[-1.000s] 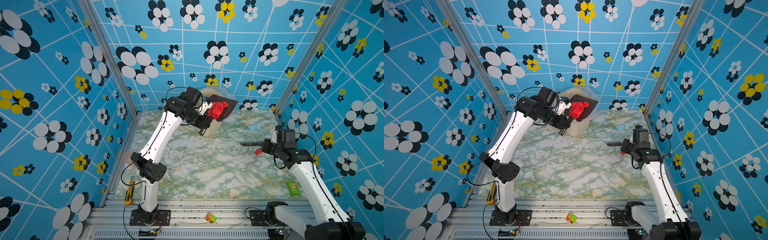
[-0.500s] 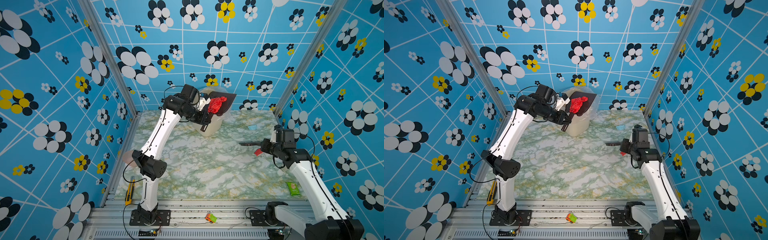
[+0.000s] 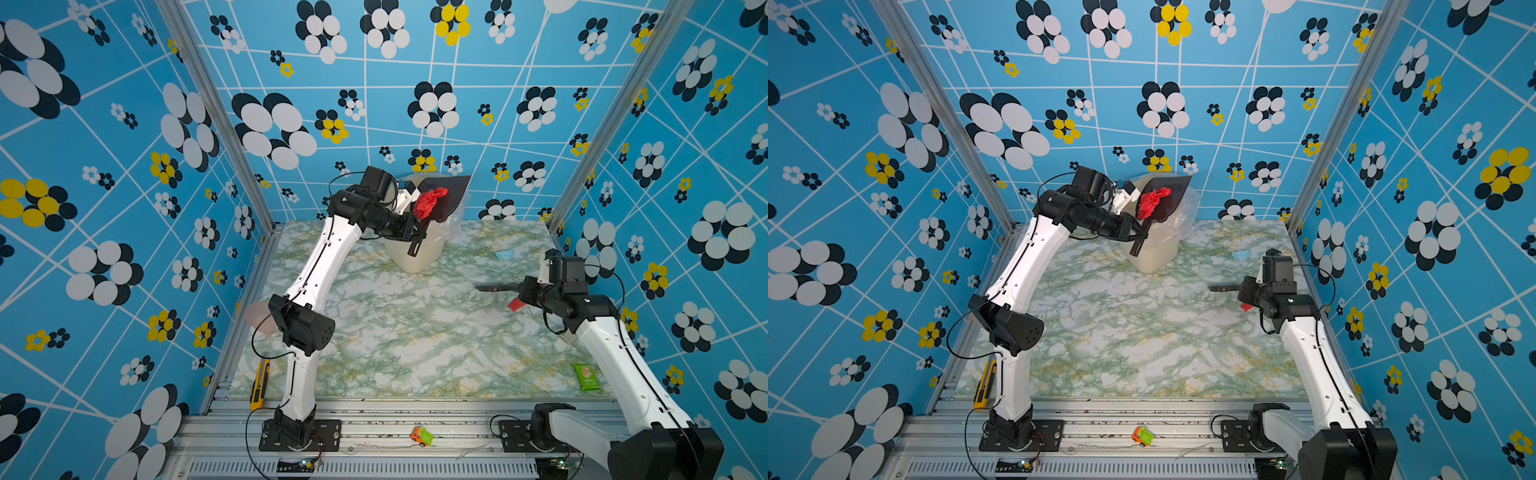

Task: Sweep away the paper scraps from the table
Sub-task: 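Tilt the dustpan over the cream bin with the left gripper to dump scraps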

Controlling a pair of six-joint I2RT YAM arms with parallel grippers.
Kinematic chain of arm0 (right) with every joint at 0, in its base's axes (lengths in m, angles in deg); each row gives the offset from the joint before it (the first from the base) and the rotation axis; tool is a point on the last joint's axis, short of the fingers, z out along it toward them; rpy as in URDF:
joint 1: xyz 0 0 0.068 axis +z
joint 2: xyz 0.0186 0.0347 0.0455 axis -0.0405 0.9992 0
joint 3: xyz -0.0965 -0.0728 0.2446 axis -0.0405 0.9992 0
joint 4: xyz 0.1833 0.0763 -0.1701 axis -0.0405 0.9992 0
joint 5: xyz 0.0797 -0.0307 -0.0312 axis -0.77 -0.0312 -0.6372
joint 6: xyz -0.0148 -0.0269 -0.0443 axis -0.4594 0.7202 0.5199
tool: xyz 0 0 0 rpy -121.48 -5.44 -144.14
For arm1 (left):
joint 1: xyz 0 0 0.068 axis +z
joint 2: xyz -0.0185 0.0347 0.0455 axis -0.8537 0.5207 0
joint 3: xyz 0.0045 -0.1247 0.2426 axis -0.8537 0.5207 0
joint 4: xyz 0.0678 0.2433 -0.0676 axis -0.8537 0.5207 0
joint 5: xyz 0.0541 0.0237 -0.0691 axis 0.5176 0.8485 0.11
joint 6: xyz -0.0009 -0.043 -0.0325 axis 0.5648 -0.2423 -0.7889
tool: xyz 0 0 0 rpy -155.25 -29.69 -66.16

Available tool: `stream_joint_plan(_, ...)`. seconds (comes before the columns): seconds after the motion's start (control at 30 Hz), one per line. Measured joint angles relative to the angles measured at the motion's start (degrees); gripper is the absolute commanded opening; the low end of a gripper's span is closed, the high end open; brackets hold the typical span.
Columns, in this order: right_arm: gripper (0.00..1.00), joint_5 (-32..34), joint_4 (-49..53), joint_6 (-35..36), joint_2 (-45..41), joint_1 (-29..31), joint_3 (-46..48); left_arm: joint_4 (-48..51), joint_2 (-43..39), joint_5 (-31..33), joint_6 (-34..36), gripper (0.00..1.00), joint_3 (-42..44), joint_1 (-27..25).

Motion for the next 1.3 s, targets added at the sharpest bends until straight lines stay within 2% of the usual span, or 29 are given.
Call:
stream_joint_plan(0.57,0.00,-0.4,-1.2,0.0,2.5,0.0,0.0,-7.2,6.4,-8.5,-6.6,0.00,-2.2,2.6)
stream_joint_plan(1.3,0.00,-1.0,-1.2,0.2,3.1,0.0,0.0,-19.0,6.9,-20.5,-16.5,0.00,-1.7,2.7)
